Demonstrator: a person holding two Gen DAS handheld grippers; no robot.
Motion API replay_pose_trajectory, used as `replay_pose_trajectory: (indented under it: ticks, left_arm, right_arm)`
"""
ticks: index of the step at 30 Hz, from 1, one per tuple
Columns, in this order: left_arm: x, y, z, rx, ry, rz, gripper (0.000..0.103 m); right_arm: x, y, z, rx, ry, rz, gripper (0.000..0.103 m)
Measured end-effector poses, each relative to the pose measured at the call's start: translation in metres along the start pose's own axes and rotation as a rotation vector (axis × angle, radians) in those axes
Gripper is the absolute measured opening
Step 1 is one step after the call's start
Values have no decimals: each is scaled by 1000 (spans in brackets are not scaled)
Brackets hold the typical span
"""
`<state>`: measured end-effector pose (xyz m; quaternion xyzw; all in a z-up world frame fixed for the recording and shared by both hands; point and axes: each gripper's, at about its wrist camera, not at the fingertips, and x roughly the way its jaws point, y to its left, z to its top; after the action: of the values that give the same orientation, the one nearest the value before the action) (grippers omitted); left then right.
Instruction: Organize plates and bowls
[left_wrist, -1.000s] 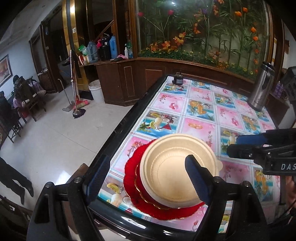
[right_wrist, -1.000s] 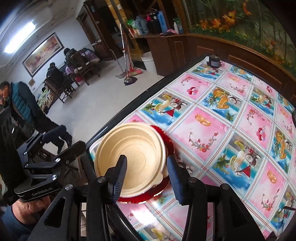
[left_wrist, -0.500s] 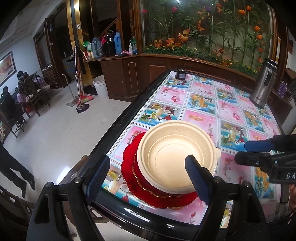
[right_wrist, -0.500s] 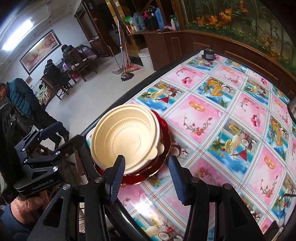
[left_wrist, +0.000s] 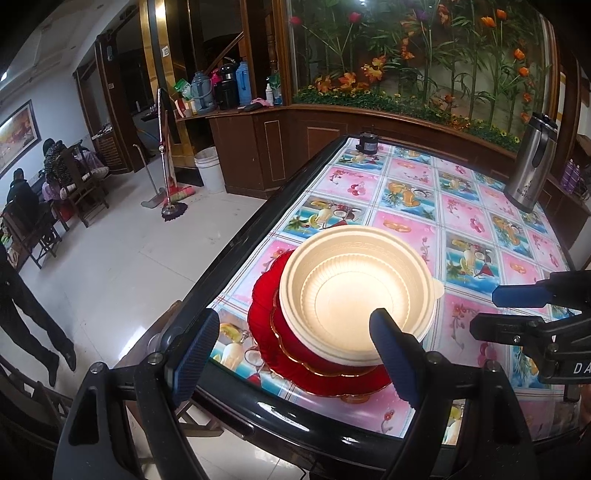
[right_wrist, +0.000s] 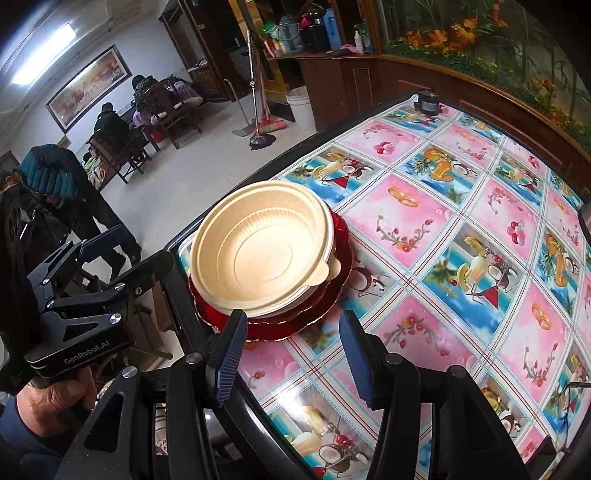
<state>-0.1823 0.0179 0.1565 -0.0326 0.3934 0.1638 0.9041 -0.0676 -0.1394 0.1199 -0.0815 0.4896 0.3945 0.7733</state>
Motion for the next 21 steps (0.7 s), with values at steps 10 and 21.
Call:
replay_pose_trajectory:
  ticks: [10, 21]
  left_arm:
    - [18, 58, -9, -210, 80, -120, 83]
    - [105, 110, -30, -417, 292, -294, 69]
  right_arm:
    - [12, -42, -1, 178, 24, 26, 57]
    - [63, -97, 0, 314, 73, 26, 42]
